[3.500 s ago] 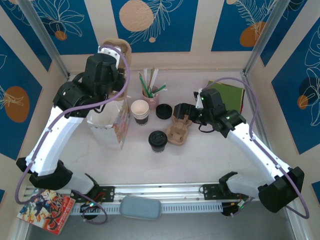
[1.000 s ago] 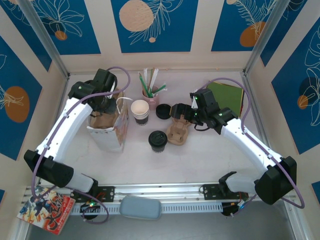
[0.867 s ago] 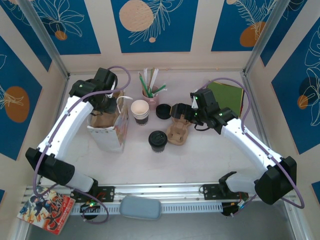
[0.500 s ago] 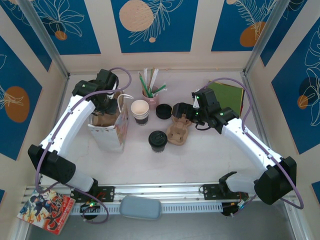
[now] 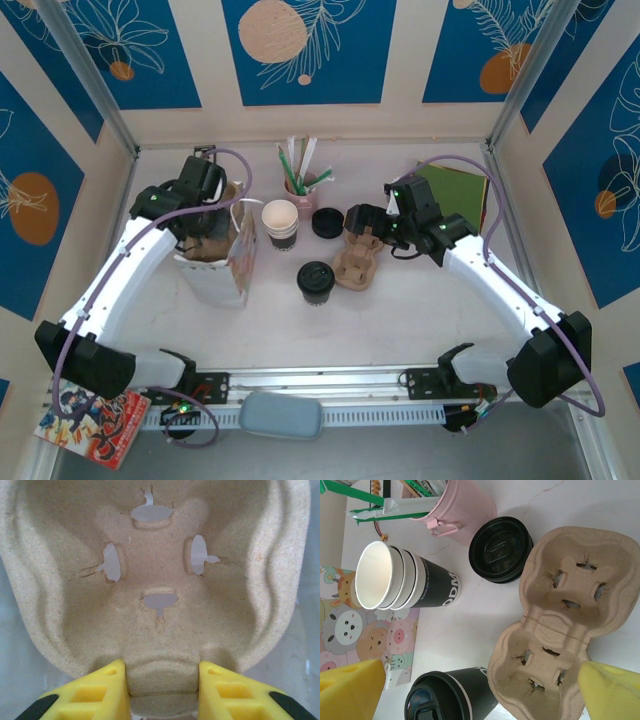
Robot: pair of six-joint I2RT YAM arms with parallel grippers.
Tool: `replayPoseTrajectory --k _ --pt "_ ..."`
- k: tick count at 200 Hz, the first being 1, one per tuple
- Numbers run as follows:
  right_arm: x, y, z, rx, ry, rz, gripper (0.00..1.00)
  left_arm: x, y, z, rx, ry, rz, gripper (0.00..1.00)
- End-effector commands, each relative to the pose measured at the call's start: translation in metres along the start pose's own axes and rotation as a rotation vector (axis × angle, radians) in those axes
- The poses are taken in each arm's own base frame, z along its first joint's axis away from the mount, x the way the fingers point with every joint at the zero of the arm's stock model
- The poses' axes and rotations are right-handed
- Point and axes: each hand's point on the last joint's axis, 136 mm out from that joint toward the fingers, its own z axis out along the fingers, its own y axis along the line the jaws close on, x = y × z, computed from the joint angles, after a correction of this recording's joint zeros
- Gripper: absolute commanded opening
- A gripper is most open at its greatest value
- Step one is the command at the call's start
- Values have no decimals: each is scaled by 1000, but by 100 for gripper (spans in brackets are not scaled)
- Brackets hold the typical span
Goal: Pack the takeout coffee
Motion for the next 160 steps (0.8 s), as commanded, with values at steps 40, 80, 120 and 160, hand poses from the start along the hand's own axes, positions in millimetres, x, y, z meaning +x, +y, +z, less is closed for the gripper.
replayPoseTrajectory --k 40,80,120,160 --pt "3 1 2 -14 14 5 99 11 5 13 -22 32 -24 32" --pt "5 -2 2 -6 17 8 99 10 4 16 -14 -17 -39 32" --pt "7 -5 3 1 17 10 99 17 3 21 -10 -13 -46 31" --pt "7 -4 4 -3 17 11 99 23 -4 22 22 54 -39 32"
